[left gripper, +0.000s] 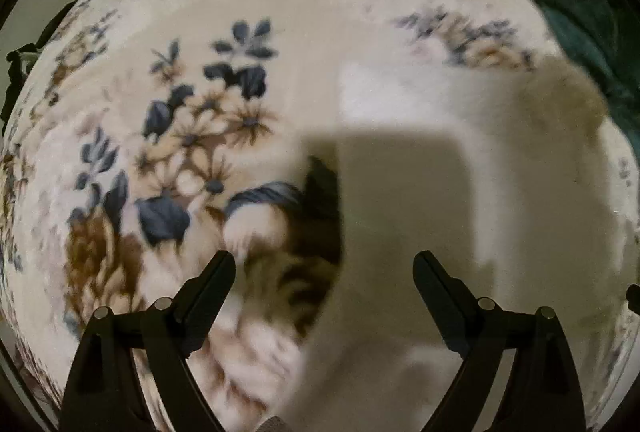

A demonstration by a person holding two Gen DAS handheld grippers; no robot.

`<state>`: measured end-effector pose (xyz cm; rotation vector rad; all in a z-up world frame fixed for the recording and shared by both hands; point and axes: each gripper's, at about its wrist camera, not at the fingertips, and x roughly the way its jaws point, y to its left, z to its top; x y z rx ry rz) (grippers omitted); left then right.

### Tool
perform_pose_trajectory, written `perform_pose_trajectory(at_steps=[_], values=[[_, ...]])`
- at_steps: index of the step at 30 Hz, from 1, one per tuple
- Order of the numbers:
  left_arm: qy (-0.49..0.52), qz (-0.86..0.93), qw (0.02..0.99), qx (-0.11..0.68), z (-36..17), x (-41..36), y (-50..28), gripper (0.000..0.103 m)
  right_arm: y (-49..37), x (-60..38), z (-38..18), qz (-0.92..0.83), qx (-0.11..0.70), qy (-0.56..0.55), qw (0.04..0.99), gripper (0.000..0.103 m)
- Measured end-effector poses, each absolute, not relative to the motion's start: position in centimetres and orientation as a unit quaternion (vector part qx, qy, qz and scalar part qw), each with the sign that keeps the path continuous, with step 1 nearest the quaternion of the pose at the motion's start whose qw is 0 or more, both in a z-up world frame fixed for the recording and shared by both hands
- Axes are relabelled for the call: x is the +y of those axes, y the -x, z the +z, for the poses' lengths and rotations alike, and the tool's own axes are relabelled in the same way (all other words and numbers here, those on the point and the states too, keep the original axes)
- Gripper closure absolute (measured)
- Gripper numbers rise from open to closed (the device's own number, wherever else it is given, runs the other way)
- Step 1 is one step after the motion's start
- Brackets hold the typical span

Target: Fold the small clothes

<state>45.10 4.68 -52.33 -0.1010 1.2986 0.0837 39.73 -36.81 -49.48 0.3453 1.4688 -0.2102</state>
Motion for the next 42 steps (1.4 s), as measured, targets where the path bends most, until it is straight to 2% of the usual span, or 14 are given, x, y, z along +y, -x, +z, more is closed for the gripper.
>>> perform_pose_trajectory(at_steps=[5,9,18,25,26,28,30,31,32,33,39,40,42], values=[[0.036,0.026,0.818,0.573,-47.2,0.1,-40.6,0.011,-36.2,-41.4,-44.3,-0.078,0.657,-0.176,0.729,0.047],[0.023,0.0,0.806,0.591,-46.4,-6.5,-35.6,0.011,-33.3,-46.8,-42.3,-0.063,0.669,-0.17,0.721,0.047],[0.038,-0.09,0.696,0.711,-50.7,-24.5,-22.9,0.011,-33.4,-56.8,-42.5,-0.014,0.697,-0.148,0.702,0.047],[0.004,-0.121,0.676,0.727,-55.0,-34.8,-17.2,0.014,-38.3,-58.0,-44.8,0.034,0.703,-0.112,0.701,0.047],[-0.002,-0.124,0.678,0.725,-55.9,-35.7,-17.0,0.017,-39.4,-57.8,-45.4,0.039,0.702,-0.113,0.702,0.047],[-0.013,-0.116,0.684,0.72,-56.9,-36.5,-17.0,0.035,-41.1,-57.7,-46.5,0.045,0.7,-0.12,0.703,0.047],[-0.024,-0.1,0.694,0.713,-57.7,-36.7,-17.4,0.064,-43.4,-57.3,-48.1,0.054,0.699,-0.135,0.7,0.047],[-0.022,-0.092,0.701,0.707,-57.7,-36.4,-17.6,0.072,-44.3,-57.0,-48.7,0.056,0.699,-0.14,0.699,0.047],[-0.018,-0.085,0.707,0.702,-57.6,-36.1,-17.8,0.085,-45.2,-56.8,-49.5,0.057,0.7,-0.145,0.697,0.047],[-0.013,-0.081,0.713,0.696,-57.5,-35.7,-18.0,0.093,-46.2,-56.3,-50.5,0.058,0.703,-0.148,0.693,0.047],[0.022,-0.075,0.73,0.679,-55.8,-33.7,-18.3,0.096,-49.4,-55.3,-55.1,0.033,0.721,-0.175,0.67,0.047],[0.028,-0.075,0.732,0.676,-55.3,-33.4,-18.1,0.096,-49.6,-55.1,-55.5,0.031,0.722,-0.178,0.668,0.05],[0.039,-0.074,0.738,0.67,-54.4,-32.8,-18.0,0.096,-49.7,-54.6,-55.5,0.033,0.714,-0.182,0.675,0.075]])
